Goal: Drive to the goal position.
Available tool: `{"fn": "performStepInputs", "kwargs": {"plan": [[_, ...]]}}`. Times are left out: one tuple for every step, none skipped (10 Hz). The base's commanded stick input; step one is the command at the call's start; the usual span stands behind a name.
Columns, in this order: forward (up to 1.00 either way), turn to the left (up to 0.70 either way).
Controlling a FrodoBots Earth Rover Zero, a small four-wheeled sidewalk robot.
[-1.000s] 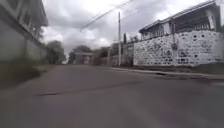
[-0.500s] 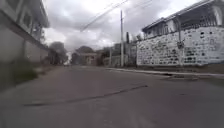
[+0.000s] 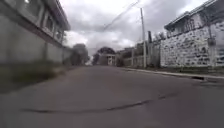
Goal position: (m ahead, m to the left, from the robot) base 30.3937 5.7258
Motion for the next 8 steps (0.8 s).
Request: {"fn": "performStepInputs", "kwargs": {"plan": [[1.00,0.00],[1.00,0.00],[1.00,0.00],[1.00,0.00],[1.00,0.00],[1.00,0.00],[1.00,0.00],[1.00,0.00]]}}
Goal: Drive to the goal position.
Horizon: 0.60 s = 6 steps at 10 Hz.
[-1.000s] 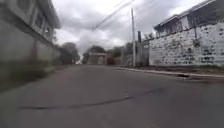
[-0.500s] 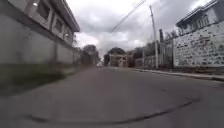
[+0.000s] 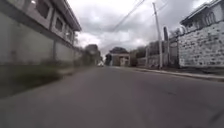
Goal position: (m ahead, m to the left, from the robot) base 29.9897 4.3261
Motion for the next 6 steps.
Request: {"fn": "performStepInputs", "kwargs": {"plan": [[1.00,0.00],[1.00,0.00],[1.00,0.00],[1.00,0.00],[1.00,0.00],[1.00,0.00]]}}
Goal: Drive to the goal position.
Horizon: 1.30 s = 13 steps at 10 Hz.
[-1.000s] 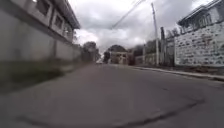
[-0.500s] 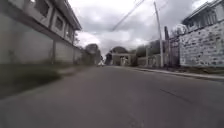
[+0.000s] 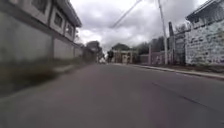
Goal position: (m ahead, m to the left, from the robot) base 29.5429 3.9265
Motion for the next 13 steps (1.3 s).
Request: {"fn": "performStepInputs", "kwargs": {"plan": [[1.00,0.00],[1.00,0.00],[1.00,0.00],[1.00,0.00],[1.00,0.00],[1.00,0.00],[1.00,0.00],[1.00,0.00],[1.00,0.00],[1.00,0.00],[1.00,0.00],[1.00,0.00],[1.00,0.00]]}}
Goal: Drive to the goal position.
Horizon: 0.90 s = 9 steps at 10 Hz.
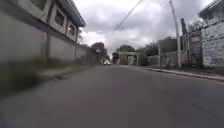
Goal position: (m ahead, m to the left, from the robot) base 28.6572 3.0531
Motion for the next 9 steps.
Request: {"fn": "performStepInputs", "kwargs": {"plan": [[1.00,0.00],[1.00,0.00],[1.00,0.00],[1.00,0.00],[1.00,0.00],[1.00,0.00],[1.00,0.00],[1.00,0.00],[1.00,0.00]]}}
